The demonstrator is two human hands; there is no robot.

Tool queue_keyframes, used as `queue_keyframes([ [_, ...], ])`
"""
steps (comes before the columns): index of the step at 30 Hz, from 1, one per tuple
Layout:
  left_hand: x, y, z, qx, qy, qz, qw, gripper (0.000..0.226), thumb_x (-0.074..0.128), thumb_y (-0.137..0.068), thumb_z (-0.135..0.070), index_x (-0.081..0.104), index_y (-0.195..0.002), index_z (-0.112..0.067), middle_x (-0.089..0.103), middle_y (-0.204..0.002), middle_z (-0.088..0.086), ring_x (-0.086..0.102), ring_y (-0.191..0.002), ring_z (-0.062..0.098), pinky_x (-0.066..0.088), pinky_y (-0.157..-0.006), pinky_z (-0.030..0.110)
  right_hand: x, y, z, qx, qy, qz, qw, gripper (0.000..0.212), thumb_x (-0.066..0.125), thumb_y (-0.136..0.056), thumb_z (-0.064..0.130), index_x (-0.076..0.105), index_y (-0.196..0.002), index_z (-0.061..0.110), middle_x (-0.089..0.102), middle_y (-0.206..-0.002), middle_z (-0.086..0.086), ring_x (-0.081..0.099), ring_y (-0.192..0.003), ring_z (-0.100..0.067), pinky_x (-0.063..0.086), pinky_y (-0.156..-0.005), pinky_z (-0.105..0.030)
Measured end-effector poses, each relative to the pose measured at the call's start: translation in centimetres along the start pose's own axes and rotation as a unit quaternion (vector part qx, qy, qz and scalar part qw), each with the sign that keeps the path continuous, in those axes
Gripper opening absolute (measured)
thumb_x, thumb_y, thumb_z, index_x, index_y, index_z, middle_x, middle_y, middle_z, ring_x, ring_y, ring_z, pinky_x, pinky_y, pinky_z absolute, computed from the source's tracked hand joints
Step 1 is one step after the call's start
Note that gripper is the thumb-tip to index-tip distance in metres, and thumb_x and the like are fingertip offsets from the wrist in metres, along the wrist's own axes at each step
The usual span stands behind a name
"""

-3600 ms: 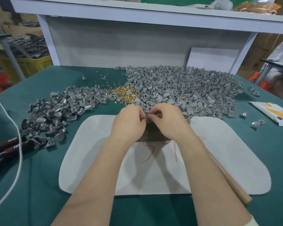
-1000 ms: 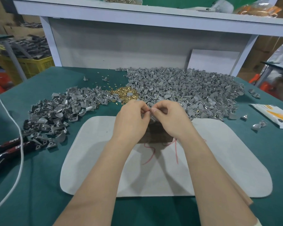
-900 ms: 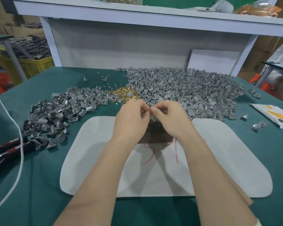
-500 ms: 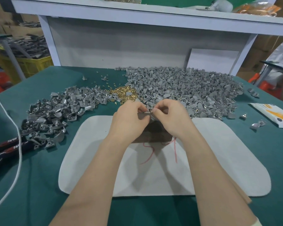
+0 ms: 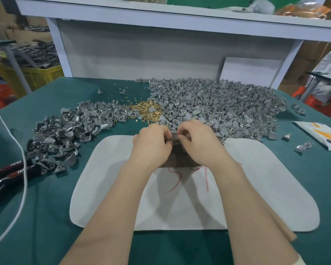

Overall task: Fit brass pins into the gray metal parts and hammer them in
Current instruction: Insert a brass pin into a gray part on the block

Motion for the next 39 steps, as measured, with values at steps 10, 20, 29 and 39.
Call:
queue_keyframes([
  [10,-0.1,0.0,-0.2,0.016,0.025,-0.015,0.999,0.009,0.057,-0.087,-0.014,0.065,-0.092,-0.018,0.067,-0.098,0.005,0.059,-0.101,0.03,0.047,-0.089,0.043,0.1,-0.6,0.7,-0.028,0.058,0.037,0.997,0.011,0.051,-0.09,0.011,0.051,-0.088,0.021,0.046,-0.098,-0.004,0.052,-0.094,-0.027,0.039,-0.077,-0.033],
  [20,-0.2,-0.1,-0.2,0.012,-0.017,-0.017,1.0,0.009,0.057,-0.089,-0.016,0.064,-0.093,-0.02,0.066,-0.1,0.005,0.054,-0.103,0.032,0.043,-0.089,0.04,0.7,-0.7,1.8,-0.016,0.149,0.038,0.988,0.019,0.047,-0.091,0.007,0.052,-0.109,0.009,0.042,-0.113,-0.01,0.054,-0.096,-0.03,0.036,-0.068,-0.031],
  [29,0.3,-0.5,0.3,0.024,-0.042,-0.002,0.999,0.007,0.057,-0.091,-0.02,0.061,-0.096,-0.019,0.055,-0.11,0.007,0.051,-0.106,0.032,0.043,-0.091,0.044,1.0,-0.3,1.5,-0.02,0.111,0.001,0.994,0.013,0.046,-0.091,0.006,0.052,-0.102,0.01,0.048,-0.108,-0.008,0.053,-0.095,-0.029,0.035,-0.07,-0.032],
  [39,0.4,-0.4,0.3,0.01,-0.034,-0.016,0.999,0.005,0.057,-0.091,-0.024,0.056,-0.087,-0.027,0.052,-0.107,0.002,0.052,-0.108,0.027,0.042,-0.09,0.04,0.3,-0.2,-1.0,0.045,-0.048,-0.037,0.997,0.009,0.056,-0.091,0.016,0.065,-0.09,0.016,0.053,-0.081,0.003,0.047,-0.079,-0.015,0.029,-0.067,-0.021],
])
Point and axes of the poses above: each hand's wrist, its own y-axis away from the middle knuckle, its own x-axis out of the palm, z = x × y, the point moved 6 cm from there along -y, towards the middle knuckle
